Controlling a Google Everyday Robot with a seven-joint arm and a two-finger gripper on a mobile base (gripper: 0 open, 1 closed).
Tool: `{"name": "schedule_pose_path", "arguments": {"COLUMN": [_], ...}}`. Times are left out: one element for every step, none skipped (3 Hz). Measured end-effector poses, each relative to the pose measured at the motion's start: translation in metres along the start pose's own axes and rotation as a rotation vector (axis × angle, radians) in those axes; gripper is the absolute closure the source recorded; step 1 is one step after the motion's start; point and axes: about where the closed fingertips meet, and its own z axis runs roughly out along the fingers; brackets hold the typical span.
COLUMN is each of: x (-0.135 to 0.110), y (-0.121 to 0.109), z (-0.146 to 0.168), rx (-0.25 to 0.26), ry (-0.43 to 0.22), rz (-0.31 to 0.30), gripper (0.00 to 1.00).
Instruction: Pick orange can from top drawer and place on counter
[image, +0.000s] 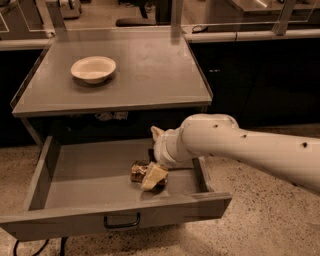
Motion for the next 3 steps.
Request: {"name": "schedule_pose_path", "arguments": {"x": [0.001,0.016,0.017], "y": [0.011,0.032,0.032], "z": [0.037,0.063,0.063], "rx": [-0.01,-0.03,-0.032], "ry": [-0.048,-0.041,-0.039], "rz": [0.0,-0.003,-0.003], "gripper": [0.0,0.0,0.0]}}
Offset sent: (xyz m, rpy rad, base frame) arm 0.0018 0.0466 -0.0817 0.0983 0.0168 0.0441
